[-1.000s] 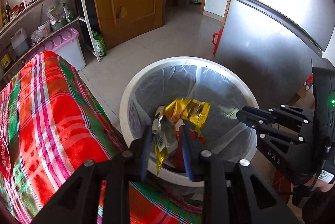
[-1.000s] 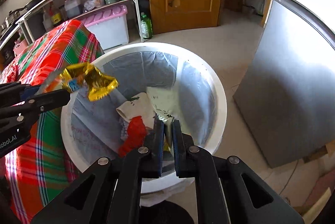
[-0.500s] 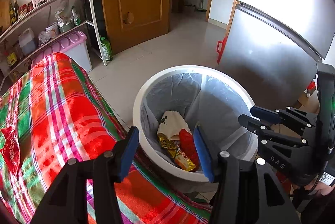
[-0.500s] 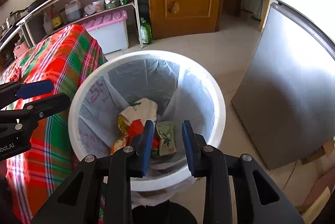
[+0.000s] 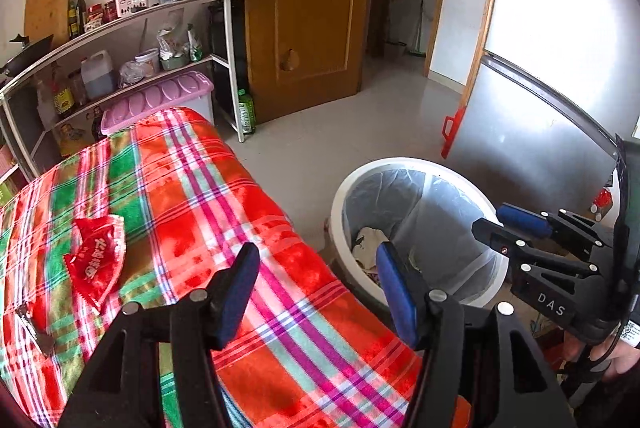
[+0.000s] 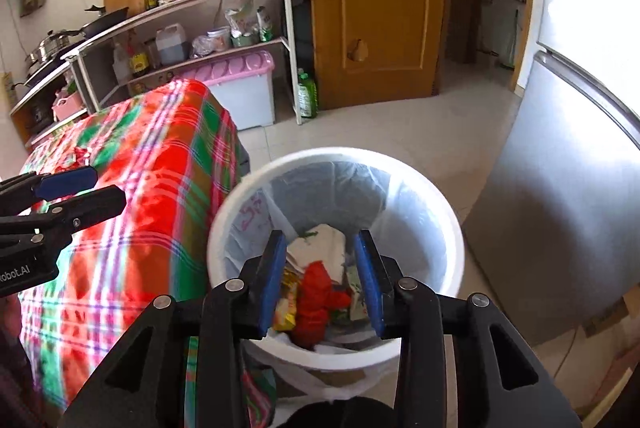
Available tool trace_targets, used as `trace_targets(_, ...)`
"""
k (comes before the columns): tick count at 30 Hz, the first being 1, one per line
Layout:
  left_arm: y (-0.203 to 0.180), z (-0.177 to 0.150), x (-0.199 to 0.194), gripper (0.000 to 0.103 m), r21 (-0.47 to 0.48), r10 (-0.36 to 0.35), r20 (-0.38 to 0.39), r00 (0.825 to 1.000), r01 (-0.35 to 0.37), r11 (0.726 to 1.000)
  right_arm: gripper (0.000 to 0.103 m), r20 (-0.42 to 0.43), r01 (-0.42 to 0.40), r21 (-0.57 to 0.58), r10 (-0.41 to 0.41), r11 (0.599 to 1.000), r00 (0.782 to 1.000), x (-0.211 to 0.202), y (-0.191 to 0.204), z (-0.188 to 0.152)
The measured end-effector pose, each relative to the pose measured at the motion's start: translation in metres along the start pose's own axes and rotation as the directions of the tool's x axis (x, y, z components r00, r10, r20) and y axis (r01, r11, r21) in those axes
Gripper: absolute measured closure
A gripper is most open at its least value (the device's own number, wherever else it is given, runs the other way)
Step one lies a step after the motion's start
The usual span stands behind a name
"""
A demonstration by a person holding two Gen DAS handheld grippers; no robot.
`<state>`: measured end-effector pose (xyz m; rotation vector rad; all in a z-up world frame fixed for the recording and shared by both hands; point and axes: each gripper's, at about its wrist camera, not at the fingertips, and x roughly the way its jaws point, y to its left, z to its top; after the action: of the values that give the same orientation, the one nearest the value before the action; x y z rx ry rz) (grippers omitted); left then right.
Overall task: Collect trash
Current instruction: 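Move both tools back over the table toward the brown bar and red packet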
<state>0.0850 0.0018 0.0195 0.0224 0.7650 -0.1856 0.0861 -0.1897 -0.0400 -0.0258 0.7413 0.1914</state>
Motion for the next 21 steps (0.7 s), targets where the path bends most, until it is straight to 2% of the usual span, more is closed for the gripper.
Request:
trace_targets(13, 0.080, -0.019, -0.038, 0.039, -0.129, 0.125, 0.044, 0.991, -0.119, 0.985, 0.061, 0.052, -0.115, -0.100, 0.121, 0.988, 0.991, -0.008, 0.076, 0.022)
trace_targets(17, 0.109, -0.030, -0.052, 0.038, -0.175, 0.174, 0.048, 0.984, -0.164, 0.971, 0.061, 0.050, -0.169, -0.125, 0.176, 0.978, 0.983, -0.004, 0.100, 0.030)
trace_targets(21, 0.145, -0.044, -0.066, 0.038, -0.242, 0.235, 0.036, 0.971, -0.220, 0.945, 0.061, 0.043, -0.212, -0.161, 0.221, 0.964, 0.974, 0.000, 0.128, 0.036)
